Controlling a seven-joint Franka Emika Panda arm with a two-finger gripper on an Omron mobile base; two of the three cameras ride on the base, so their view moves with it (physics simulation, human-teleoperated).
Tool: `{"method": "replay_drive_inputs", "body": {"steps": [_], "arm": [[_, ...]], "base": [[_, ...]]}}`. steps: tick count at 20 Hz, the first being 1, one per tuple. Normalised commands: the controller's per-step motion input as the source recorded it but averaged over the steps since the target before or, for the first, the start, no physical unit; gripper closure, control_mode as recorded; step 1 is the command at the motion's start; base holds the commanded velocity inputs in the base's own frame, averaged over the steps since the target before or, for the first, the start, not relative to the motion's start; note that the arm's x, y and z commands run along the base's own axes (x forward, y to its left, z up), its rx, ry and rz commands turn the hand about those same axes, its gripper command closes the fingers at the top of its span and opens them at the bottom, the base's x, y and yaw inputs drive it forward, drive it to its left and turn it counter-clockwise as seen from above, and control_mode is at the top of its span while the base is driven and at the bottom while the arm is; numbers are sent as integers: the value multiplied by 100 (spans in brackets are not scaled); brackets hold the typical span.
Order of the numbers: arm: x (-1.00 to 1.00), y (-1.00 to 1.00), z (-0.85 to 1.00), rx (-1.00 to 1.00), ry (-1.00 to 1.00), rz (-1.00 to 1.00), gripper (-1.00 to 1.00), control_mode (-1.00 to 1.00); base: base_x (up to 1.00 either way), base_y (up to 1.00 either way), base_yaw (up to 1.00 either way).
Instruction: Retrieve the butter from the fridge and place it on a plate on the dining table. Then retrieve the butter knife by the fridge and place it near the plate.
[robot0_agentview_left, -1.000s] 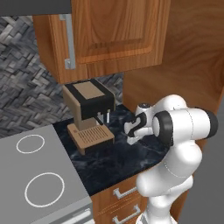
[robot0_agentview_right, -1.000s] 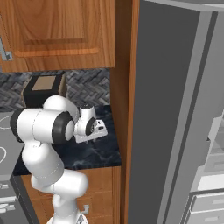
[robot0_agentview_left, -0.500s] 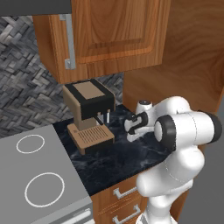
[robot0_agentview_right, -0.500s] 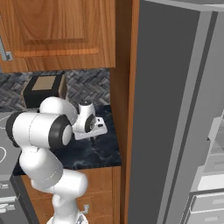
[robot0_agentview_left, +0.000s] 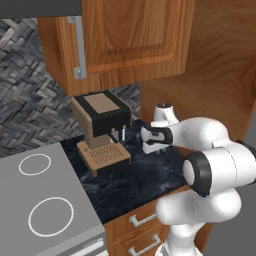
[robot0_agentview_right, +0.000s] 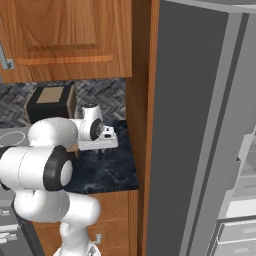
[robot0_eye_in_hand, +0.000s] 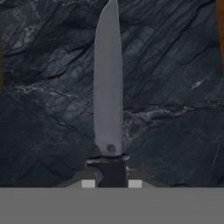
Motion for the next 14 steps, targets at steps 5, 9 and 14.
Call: {"method": "replay_drive_inputs", "body": {"steps": [5,9,14], "arm": [[-46,0,31,3,5,-28,100,-100],[-81,0,12,7,1,-25,100,-100],[-74,1,31,3,0,-18,100,-100]], "base": [[0,0,0],[0,0,0],[0,0,0]]}}
